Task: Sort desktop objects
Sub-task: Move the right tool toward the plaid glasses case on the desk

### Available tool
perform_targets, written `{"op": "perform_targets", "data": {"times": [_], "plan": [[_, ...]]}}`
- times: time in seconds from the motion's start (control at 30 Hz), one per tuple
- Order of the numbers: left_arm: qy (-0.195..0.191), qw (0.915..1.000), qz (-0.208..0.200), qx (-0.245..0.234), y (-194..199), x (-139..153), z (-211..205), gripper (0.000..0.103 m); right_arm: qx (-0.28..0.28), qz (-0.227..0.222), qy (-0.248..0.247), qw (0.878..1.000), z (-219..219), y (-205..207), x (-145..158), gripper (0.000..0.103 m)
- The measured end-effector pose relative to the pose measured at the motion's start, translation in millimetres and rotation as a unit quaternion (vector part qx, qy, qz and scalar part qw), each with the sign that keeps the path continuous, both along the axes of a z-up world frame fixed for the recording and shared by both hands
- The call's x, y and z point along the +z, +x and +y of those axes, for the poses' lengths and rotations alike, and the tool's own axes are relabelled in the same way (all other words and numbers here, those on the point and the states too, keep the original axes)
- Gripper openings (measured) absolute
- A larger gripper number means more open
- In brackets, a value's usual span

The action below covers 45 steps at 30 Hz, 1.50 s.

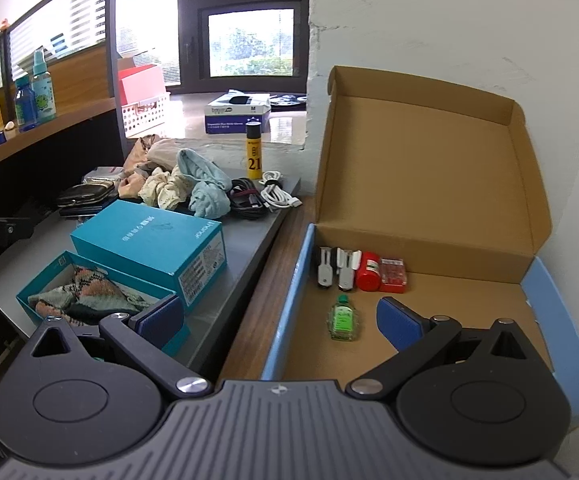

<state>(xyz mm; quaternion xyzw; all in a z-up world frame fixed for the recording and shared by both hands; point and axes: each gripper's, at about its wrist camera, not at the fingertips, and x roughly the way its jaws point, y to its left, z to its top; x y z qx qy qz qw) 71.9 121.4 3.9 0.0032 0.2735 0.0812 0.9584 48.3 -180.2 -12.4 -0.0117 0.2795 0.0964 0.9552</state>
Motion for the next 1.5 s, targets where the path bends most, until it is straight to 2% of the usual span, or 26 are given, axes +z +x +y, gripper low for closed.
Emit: {"op": "perform_targets", "data": {"times": [0.27, 0.7, 1.07, 1.5], "plan": [[-0.001, 1.0, 0.003, 0.007, 49.4, -12.0, 26.0, 0.103, 0.018, 0.008, 0.008, 1.0, 17.0, 32.9, -2.7, 0.103], [-0.025, 0.9996, 0.007, 0.012, 118.4, -40.0, 60.0, 0.103, 0.051, 0.006, 0.008, 0.999, 52.7, 88.5, -7.1, 0.103], [-0.034, 0.9994, -0.002, 0.003, 152.2, -52.5, 81.1, 0.103, 0.07, 0.011, 0.001, 0.998, 72.1, 111.5, -12.7, 0.103], [-0.033, 0.9986, 0.024, -0.036, 175.2, -64.3, 85.3, 0.103, 0.076, 0.015, 0.0, 0.997, 78.5, 130.0, -16.2, 0.103]]}}
